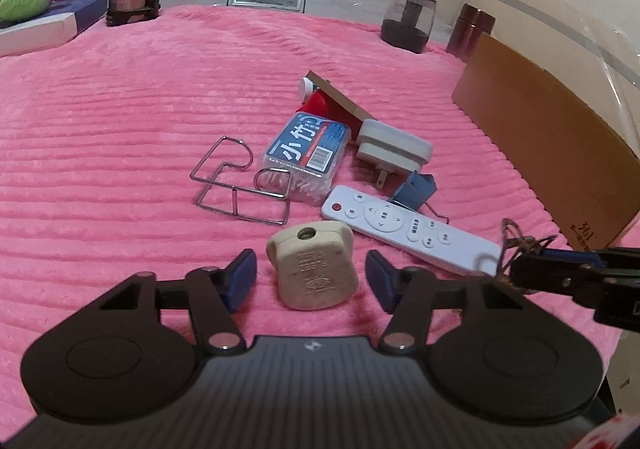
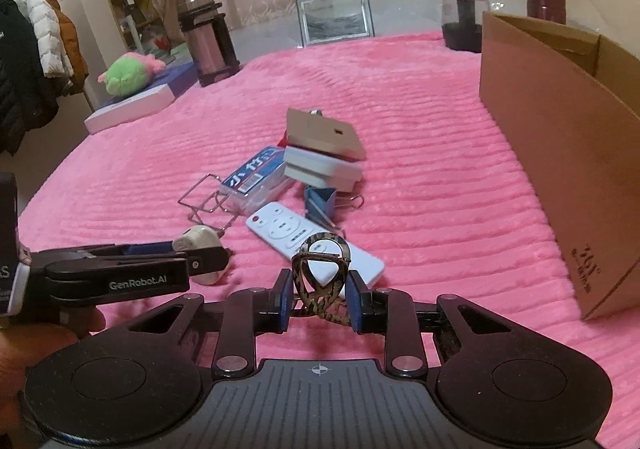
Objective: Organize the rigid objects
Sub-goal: 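Grasp the brown claw clip with right tool while left tool grasps beige plug, then carry the claw clip and beige plug together over the cardboard box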
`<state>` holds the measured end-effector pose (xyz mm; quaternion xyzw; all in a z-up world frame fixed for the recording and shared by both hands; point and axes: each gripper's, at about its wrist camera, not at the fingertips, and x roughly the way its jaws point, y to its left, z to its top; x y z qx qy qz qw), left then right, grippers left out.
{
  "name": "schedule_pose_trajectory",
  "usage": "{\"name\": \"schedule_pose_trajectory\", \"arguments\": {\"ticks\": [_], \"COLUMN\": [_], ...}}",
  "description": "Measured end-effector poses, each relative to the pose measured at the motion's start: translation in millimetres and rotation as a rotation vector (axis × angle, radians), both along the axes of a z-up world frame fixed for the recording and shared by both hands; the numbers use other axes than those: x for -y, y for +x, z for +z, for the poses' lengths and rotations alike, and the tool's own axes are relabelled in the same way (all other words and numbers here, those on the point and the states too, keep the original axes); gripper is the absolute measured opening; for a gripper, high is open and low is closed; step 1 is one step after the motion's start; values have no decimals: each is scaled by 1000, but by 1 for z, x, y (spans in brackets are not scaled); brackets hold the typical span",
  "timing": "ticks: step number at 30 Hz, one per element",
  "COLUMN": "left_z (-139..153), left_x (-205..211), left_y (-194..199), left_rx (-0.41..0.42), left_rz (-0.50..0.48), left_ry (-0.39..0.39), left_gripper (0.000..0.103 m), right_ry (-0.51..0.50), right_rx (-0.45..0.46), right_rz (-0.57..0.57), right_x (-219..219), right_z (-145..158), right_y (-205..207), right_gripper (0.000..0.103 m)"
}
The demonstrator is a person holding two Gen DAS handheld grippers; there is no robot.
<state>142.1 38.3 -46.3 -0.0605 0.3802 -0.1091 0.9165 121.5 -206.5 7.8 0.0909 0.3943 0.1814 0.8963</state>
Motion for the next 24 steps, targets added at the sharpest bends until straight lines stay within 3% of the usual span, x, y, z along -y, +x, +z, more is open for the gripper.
{"name": "schedule_pose_trajectory", "arguments": {"ticks": [6, 13, 24], "left_z": [-1, 4, 52], "left_x": [1, 2, 23], "left_y": [1, -1, 2], "left_rx": [-13, -21, 21], "left_rz": [13, -21, -251], "left_ry": [-3, 11, 118], "left_gripper": [38, 38, 38], "right_ry": [5, 7, 36], "right_rx": [4, 16, 137], "right_rz": [-5, 4, 99], "right_x": [6, 13, 38], "right_z": [-2, -1, 35], "right_y": [1, 2, 3], "right_gripper": [24, 24, 24]}}
